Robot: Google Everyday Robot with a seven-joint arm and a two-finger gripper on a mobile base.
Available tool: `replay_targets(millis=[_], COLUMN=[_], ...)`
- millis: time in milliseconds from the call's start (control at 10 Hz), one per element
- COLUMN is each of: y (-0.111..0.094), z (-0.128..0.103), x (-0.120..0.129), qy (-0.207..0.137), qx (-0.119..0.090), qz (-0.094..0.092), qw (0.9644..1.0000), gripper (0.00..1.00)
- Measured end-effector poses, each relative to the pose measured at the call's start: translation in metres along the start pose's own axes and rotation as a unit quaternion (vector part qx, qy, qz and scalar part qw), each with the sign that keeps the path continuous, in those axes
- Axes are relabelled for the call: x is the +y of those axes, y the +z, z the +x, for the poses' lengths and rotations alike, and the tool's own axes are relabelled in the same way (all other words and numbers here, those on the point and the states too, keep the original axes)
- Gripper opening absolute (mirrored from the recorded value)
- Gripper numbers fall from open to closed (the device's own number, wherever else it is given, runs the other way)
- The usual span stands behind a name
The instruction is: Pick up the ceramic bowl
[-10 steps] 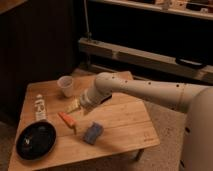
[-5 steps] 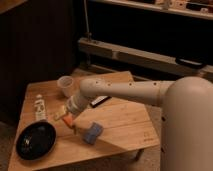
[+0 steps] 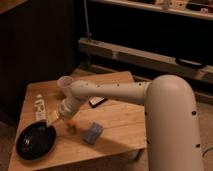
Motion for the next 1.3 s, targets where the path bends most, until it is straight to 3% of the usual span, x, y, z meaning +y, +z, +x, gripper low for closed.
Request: replay_targets(millis=[400, 900, 1300], y=[0.024, 0.035, 0.050], z=[0.002, 0.001, 0.002], x=[0.002, 0.005, 0.005], qy=[-0.020, -0.043, -0.050], qx=[0.011, -0.014, -0.009], qz=[0.007, 0.055, 0.082], qw=[0.9997, 0.9974, 0.9953], gripper=[0.65, 0.65, 0.65])
